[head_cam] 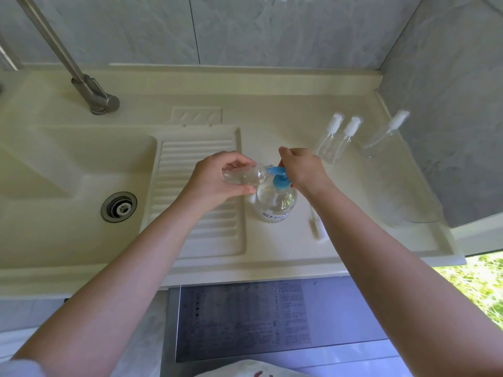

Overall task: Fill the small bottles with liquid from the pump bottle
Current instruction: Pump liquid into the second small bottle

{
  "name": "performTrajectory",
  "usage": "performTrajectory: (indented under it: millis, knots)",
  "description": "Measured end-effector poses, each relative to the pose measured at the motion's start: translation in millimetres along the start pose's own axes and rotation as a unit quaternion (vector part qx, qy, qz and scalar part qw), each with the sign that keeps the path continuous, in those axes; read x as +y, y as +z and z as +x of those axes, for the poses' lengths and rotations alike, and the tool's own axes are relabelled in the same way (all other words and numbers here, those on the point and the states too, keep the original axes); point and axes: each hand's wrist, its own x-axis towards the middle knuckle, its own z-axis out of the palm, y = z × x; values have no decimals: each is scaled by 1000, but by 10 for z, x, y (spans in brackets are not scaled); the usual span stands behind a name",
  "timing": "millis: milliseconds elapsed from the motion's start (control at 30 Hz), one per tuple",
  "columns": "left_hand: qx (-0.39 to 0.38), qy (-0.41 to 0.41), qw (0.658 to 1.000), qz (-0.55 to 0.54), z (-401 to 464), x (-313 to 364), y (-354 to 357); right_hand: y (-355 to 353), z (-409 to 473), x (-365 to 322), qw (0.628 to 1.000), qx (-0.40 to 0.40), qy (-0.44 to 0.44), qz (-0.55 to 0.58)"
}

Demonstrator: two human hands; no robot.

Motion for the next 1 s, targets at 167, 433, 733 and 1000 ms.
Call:
performTrajectory:
  millis: [167, 433, 733, 1000]
  knots:
    - [-2, 0, 1000, 12, -6, -33, 9, 117, -15, 44, 998, 36, -13, -42]
    - [0, 1, 1000, 10, -11, 7, 15, -8, 17, 26, 1000, -6, 11, -6]
    - [2, -3, 1000, 18, -32, -18, 17, 152, 19, 69, 998, 47, -16, -44]
    - [16, 4, 1000, 16, -57, 37, 20, -1, 29, 45, 1000, -5, 11, 2]
